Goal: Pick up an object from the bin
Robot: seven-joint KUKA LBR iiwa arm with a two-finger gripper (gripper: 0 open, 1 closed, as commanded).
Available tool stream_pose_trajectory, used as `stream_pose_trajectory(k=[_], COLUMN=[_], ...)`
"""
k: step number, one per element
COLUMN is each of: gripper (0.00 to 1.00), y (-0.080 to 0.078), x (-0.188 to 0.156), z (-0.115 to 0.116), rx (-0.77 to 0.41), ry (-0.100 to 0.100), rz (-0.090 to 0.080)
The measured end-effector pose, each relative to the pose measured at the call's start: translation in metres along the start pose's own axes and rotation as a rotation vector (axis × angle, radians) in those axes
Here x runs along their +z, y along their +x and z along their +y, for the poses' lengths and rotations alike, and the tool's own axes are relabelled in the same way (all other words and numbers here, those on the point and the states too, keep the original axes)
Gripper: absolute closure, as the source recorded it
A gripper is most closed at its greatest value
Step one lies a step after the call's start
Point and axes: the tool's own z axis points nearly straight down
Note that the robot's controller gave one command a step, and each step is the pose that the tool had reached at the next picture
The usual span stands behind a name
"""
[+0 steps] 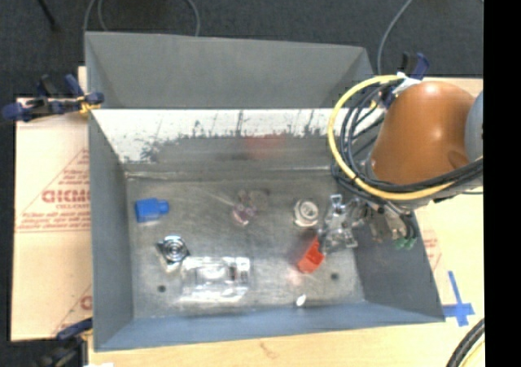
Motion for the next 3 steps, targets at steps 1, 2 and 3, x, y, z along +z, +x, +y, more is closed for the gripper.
stream_pose_trajectory(k=[1,2,3], gripper=[0.00,0.00,1.00], y=[0.002,-0.024,-0.027], x=[0.005,0.147,0.141], z=[0.000,-0.046,-0.046], rx=[-0.002,-0.116,-0.121], ry=[-0.002,-0.002,0.002], rz=[0.008,0.002,-0.006])
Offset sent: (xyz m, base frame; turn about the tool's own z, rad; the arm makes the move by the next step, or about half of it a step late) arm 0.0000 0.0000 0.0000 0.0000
